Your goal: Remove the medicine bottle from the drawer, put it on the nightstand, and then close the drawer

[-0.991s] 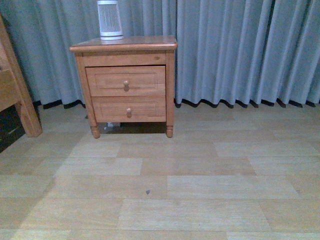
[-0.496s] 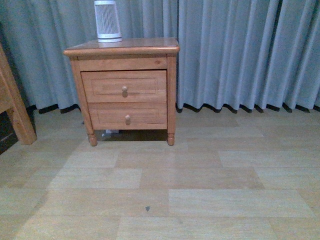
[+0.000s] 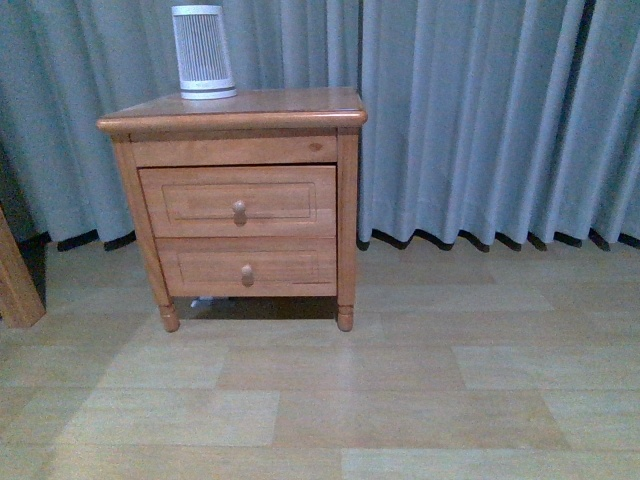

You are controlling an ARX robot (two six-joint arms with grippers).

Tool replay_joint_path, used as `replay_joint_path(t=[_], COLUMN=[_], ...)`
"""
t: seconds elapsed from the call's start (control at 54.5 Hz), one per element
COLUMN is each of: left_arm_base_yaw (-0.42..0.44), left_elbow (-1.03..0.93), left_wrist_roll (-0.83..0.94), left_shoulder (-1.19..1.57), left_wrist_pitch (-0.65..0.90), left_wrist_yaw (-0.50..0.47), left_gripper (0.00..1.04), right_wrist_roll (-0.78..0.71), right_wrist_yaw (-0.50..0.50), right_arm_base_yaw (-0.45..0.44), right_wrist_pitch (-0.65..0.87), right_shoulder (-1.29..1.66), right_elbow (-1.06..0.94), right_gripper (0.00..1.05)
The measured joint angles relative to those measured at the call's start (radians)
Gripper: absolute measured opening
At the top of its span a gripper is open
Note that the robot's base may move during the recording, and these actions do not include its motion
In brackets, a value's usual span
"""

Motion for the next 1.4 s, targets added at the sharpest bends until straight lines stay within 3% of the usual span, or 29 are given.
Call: replay_joint_path(t=[0.991,1.065,1.138,1.303,1.395], left_arm_base_yaw=[0.006,0.064,0.084,0.021,-0.037], left_elbow=[0.003,0.090,0.214,0.601,0.737], left_wrist_roll=[-0.011,-0.095,-0.156,-0.174,-0.174], left_shoulder=[0.011,0.155,0.422,1.040,1.303], left_wrist_pitch=[-0.012,-0.152,-0.063,0.348,0.446], left_wrist_yaw=[0.021,0.206,0.307,0.246,0.227], left_gripper=[0.98,0.98,0.98,0.98,0.98], right_wrist_roll=[0.000,0.000,0.000,0.000,0.000], right_wrist_yaw=[0.000,0.000,0.000,0.000,0.000], right_arm_base_yaw=[0.000,0.000,0.000,0.000,0.000], right_wrist_pitch=[0.000,0.000,0.000,0.000,0.000], right_shoulder=[0.001,0.001,0.001,0.001,0.001], right_elbow=[0.000,0.000,0.000,0.000,0.000], right_gripper=[0.98,0.98,0.98,0.98,0.98])
